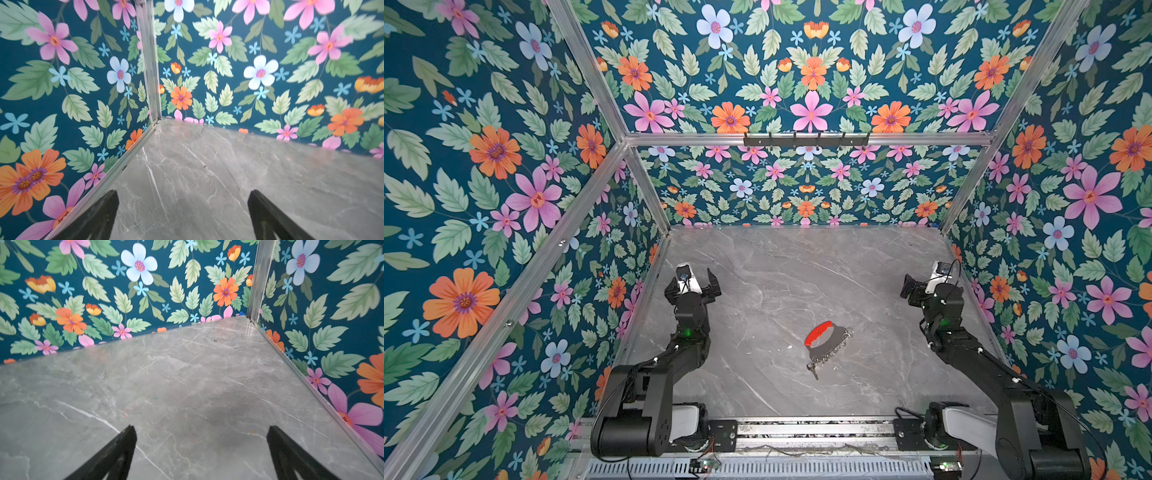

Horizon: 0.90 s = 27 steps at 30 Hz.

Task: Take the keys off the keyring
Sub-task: 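Reach both grippers toward the red-handled key holder on the table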

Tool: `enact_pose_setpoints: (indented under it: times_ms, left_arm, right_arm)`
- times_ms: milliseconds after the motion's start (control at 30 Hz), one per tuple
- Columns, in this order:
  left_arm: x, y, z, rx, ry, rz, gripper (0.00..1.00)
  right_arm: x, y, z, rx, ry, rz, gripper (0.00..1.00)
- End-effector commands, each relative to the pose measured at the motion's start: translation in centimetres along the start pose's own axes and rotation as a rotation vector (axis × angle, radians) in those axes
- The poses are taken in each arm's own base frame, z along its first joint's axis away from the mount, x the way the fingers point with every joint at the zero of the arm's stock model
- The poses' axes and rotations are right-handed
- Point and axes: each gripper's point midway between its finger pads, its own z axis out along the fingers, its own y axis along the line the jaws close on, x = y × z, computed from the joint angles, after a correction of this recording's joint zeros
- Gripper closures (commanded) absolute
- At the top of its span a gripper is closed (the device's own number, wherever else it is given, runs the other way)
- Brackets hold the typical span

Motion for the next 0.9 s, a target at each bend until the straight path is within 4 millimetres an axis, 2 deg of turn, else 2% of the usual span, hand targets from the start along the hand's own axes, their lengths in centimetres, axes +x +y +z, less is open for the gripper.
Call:
enact_pose_setpoints:
  times_ms: [0,67,100,133,167,233,267,333,433,600,667,733,800,867]
  left_arm:
    - [-0.6,0.0,-0.4,0.005,0.015,-0.166,0.00]
    - [-2.3,0.8,-0.8,-0.030,-0.044,-0.322,0.00]
    - [-2.9,1.4,-1.2,-0.053,-0.063,-0.393,0.00]
    - [-3.2,2.1,-1.7,-0.082,-0.076,-0.476,0.00]
    - [-3.0,2.9,-2.2,-0.126,-0.073,-0.561,0.00]
    - [-1.9,5.0,-3.4,-0.240,-0.060,-0.753,0.00]
    - [-1.9,5.1,-3.7,-0.235,-0.052,-0.769,0.00]
    - [-3.1,3.3,-3.4,-0.118,-0.026,-0.725,0.00]
    - [-3.6,0.4,-2.8,0.023,0.054,-0.686,0.00]
    - [-3.2,-3.4,-3.6,0.244,0.129,-0.812,0.02]
    - [-2.6,-5.7,-3.8,0.341,0.213,-0.819,0.12]
    - [-1.1,-8.9,-4.3,0.419,0.373,-0.756,0.21]
    - [0.9,-13.1,-6.1,0.501,0.527,-0.635,0.29]
    - [2.6,-16.6,-8.6,0.569,0.612,-0.518,0.31]
  right_arm:
    - [1.6,-2.0,-0.3,0.162,0.123,0.135,0.01]
    - [2.1,-2.3,-0.4,0.203,0.165,0.289,0.01]
    - [3.1,-2.9,-1.1,0.261,0.214,0.402,0.01]
    - [4.2,-3.8,-2.0,0.345,0.260,0.504,0.00]
    - [5.0,-3.7,-2.3,0.345,0.293,0.546,0.00]
    - [5.4,-1.7,-1.4,0.203,0.318,0.568,0.01]
    - [5.6,-1.0,-1.3,0.160,0.326,0.581,0.01]
    - [5.7,0.1,-1.1,0.090,0.328,0.600,0.01]
    - [6.1,2.1,-1.4,-0.008,0.386,0.607,0.01]
    - [8.2,6.1,-3.8,-0.116,0.562,0.477,0.04]
    - [9.1,8.1,-5.1,-0.180,0.621,0.433,0.08]
    - [10.1,9.4,-6.5,-0.231,0.679,0.418,0.11]
    - [11.1,10.7,-7.8,-0.284,0.728,0.405,0.14]
    - [12.1,11.4,-8.8,-0.303,0.770,0.371,0.17]
